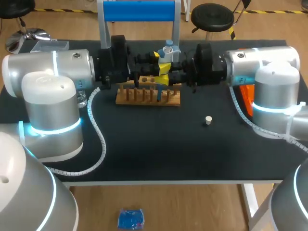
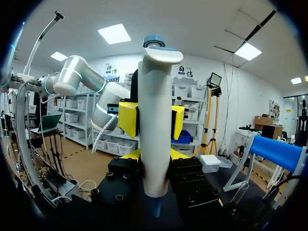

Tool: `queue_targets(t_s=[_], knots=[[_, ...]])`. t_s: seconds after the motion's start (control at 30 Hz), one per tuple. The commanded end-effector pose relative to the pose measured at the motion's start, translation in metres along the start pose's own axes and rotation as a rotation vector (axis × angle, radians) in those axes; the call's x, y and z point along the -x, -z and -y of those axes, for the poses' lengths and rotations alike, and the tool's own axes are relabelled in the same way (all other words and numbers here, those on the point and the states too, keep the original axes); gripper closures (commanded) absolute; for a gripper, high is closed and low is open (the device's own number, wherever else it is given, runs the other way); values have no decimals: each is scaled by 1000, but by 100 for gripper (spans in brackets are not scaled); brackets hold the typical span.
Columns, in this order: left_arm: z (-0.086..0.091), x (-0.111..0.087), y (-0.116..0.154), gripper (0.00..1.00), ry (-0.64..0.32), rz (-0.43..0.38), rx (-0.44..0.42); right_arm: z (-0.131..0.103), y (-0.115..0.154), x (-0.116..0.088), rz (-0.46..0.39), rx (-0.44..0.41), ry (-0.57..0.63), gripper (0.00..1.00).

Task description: Invert the test tube, pick up the pipette, mount the tip to pipette, aspirate from beaker and dispense into the tube, eject the tip, return the pipette, and cap with the stopper.

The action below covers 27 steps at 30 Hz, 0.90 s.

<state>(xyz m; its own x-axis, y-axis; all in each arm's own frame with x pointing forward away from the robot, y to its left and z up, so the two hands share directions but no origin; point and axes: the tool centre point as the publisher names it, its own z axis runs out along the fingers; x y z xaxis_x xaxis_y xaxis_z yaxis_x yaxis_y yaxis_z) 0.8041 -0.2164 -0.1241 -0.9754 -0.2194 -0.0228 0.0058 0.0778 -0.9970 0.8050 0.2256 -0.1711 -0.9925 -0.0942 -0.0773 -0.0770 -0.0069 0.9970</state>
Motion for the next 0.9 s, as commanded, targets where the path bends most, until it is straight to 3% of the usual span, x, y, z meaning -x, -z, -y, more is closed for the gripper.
queue_targets(t_s=[0.03, 0.1, 0.13, 0.17, 0.53, 0.7, 0.9], knots=[[-1, -5, -1, 100, 0, 3, -4, -1, 1, 4, -1, -4, 0, 100], [-1, -5, -1, 100, 0, 3, -4, -1, 2, 5, 2, -8, 0, 55], [-1, -5, -1, 100, 0, 3, -4, -1, 2, 5, 6, -11, 1, 10], [-1, -5, -1, 100, 0, 3, -4, -1, 2, 5, 6, -12, 1, 0], [-1, -5, -1, 100, 0, 3, -4, -9, 20, 5, 3, -19, -3, 0], [-1, -5, -1, 100, 0, 3, -4, -13, 49, 7, 5, -34, -4, 0], [-1, -5, -1, 100, 0, 3, -4, -11, 92, 22, 75, -76, -2, 0]])
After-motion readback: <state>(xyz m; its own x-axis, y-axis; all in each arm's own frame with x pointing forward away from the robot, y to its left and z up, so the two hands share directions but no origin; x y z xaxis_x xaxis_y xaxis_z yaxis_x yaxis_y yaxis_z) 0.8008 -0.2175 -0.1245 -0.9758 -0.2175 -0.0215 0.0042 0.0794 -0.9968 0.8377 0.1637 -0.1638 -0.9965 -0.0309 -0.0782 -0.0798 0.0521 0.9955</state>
